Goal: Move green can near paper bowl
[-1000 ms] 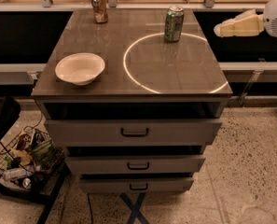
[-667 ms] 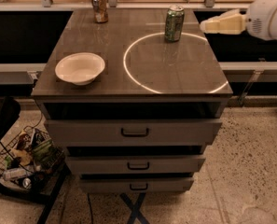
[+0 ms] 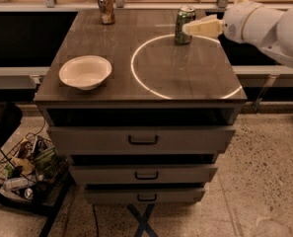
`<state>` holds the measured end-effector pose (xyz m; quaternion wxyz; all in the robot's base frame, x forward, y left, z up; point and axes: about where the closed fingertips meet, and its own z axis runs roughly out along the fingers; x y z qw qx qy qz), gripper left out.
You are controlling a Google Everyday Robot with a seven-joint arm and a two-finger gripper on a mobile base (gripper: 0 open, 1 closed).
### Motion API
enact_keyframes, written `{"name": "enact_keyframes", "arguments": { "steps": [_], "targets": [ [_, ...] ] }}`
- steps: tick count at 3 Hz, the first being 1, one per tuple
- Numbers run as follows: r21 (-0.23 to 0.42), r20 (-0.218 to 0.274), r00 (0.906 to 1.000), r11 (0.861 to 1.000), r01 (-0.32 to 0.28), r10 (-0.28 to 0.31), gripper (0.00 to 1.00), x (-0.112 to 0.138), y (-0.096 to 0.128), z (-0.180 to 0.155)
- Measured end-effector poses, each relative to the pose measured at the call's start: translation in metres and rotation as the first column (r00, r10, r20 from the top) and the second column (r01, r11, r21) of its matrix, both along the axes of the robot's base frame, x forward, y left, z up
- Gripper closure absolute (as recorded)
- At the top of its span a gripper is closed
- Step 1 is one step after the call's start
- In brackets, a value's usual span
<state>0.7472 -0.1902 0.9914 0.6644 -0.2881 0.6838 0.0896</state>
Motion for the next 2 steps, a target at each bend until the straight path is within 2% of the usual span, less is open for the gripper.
{"name": "enact_keyframes", "arguments": {
  "steps": [2],
  "targets": [
    [0.014,0.025,0.9977,0.998,-0.063,0.063,0.00,0.042,0.025,-0.018]
  ]
}}
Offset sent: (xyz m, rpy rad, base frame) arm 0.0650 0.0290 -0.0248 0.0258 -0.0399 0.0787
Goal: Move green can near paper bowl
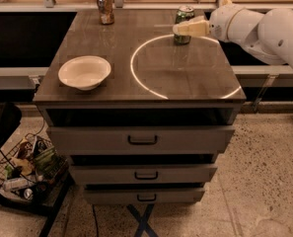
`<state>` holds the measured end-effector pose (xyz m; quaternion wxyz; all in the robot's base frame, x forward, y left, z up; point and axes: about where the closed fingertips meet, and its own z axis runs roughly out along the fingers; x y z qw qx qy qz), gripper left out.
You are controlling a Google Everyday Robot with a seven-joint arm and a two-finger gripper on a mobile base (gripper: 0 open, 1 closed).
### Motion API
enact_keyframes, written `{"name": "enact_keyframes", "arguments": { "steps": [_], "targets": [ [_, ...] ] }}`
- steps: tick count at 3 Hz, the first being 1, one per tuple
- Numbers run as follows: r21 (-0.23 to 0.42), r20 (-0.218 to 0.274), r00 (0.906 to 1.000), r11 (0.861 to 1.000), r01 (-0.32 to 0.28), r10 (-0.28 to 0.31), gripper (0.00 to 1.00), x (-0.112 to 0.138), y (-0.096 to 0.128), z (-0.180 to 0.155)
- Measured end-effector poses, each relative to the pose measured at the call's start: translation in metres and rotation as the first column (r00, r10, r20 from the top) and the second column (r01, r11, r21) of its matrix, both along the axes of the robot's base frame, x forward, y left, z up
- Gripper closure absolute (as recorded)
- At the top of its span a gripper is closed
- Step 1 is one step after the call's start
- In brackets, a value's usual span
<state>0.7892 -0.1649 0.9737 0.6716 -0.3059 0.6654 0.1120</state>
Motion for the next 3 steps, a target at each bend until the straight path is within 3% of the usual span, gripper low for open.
{"name": "enact_keyframes", "arguments": {
  "steps": [3],
  "targets": [
    [0.053,-0.018,0.9997,0.998,-0.018,0.019,0.00,0.064,0.018,-0.014]
  ]
}}
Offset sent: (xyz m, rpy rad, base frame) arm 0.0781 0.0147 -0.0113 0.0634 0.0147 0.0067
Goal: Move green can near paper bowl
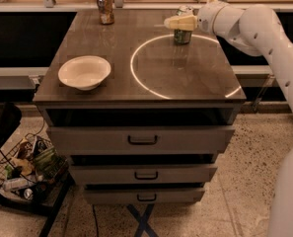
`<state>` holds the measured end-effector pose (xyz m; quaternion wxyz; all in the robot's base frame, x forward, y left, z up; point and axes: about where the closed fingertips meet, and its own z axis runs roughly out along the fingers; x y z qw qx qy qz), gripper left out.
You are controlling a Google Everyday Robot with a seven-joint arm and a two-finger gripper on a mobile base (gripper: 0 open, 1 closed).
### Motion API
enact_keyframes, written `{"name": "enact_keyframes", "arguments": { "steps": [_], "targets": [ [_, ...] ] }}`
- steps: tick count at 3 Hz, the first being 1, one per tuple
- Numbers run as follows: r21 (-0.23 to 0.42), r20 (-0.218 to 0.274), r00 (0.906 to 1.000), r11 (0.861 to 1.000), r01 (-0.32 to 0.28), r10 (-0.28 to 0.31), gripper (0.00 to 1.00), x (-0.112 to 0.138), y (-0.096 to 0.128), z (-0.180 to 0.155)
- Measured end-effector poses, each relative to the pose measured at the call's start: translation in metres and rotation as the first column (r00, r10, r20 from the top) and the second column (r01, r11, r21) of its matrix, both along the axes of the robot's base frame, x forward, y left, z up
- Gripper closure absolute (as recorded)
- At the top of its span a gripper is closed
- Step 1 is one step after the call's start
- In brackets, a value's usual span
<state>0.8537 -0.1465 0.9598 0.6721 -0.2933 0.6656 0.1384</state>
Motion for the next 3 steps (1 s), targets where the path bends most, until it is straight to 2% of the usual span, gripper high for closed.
{"name": "enact_keyframes", "arguments": {
  "steps": [3],
  "targets": [
    [0.097,-0.042,0.9989,0.995,-0.018,0.022,0.00,0.030,0.004,-0.031]
  ]
}}
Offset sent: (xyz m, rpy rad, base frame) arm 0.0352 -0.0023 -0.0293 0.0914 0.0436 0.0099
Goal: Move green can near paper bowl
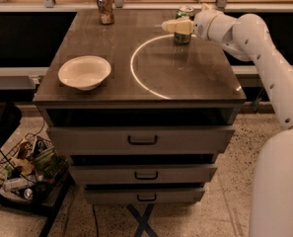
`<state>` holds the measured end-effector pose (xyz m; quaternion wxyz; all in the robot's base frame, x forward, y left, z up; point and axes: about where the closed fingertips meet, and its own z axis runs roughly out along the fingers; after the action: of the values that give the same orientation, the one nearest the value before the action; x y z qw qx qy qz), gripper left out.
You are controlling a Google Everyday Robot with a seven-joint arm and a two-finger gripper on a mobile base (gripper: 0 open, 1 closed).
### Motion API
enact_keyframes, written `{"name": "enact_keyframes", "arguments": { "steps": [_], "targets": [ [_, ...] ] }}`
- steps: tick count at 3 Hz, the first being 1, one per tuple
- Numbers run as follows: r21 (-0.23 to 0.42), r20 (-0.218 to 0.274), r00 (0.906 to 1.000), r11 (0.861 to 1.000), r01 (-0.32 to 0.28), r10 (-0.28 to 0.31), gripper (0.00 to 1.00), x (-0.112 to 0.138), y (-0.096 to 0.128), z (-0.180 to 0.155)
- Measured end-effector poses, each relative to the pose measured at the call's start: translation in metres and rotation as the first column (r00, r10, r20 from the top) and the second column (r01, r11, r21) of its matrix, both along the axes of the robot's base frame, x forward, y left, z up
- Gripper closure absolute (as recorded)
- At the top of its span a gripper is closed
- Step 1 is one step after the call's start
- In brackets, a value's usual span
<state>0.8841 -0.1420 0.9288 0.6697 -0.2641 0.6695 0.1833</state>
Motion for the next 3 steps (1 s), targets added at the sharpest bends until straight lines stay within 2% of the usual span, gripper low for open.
{"name": "enact_keyframes", "arguments": {
  "steps": [1,3],
  "targets": [
    [0.036,-0.009,0.9999,0.999,0.005,-0.005,0.18,0.0058,-0.0003,-0.0104],
    [0.037,-0.012,0.9999,0.999,-0.002,0.003,0.65,0.0068,0.0063,-0.0122]
  ]
}}
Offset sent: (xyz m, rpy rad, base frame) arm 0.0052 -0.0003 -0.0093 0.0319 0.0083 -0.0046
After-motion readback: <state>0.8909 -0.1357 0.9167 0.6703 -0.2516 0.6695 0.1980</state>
